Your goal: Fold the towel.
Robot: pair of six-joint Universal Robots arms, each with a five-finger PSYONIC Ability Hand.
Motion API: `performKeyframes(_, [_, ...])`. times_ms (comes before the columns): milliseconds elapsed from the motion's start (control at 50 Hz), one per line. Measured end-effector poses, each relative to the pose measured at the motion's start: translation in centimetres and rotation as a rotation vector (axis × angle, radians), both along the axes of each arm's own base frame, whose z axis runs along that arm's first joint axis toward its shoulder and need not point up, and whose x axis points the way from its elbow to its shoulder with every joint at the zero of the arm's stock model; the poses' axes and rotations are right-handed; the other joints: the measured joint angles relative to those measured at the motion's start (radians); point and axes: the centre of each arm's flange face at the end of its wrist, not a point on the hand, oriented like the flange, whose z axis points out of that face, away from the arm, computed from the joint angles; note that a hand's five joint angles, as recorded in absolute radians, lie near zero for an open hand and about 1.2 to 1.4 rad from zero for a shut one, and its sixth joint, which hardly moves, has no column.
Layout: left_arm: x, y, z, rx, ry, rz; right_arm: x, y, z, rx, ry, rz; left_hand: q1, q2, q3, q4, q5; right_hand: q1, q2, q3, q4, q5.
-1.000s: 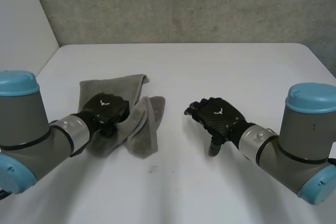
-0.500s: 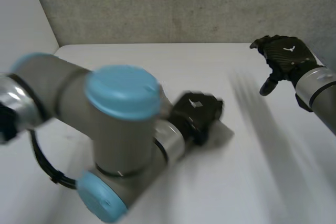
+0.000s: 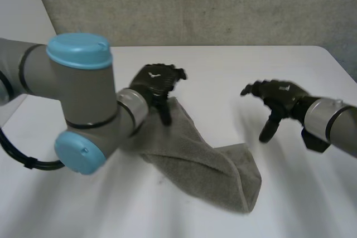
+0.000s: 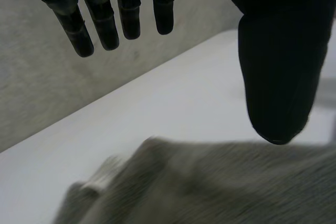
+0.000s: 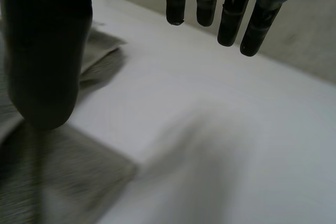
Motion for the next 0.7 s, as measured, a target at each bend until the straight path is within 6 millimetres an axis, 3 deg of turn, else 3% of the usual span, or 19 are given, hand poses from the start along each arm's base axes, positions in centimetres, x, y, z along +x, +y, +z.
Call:
performKeyframes(160, [1.2, -2.3, -2.0, 0.03, -0.065, -0.049, 0.3, 3.3, -2.7, 0.185, -0.083, -0.044, 0.073, 0.073, 0.073, 0.073, 0.075, 0.0, 0.0, 0.0, 0.0, 0.0])
performKeyframes(420, [0.4, -1.9, -5.7, 0.217, -0.096, -0.251, 1.6, 7.6, -5.3, 0.211, -0.197, -0.073, 0.148, 0.148, 0.148, 0.149, 0.145, 0.0, 0.0, 0.0, 0.0, 0.0])
performKeyframes(620, [0.3, -1.7, -6.6, 0.177, -0.186, -0.29, 3.4, 8.2, -7.6, 0.177, -0.16, -0.077, 0.653, 0.66, 0.659, 0.661, 0.65, 0.015, 0.003, 0.004, 0.002, 0.003])
performKeyframes(700, [0.3, -1.8, -6.5, 0.164, -0.194, -0.288, 3.8, 7.8, -8.4, 0.17, -0.143, -0.089, 0.79, 0.809, 0.799, 0.804, 0.788, 0.181, 0.145, 0.162, 0.141, 0.175])
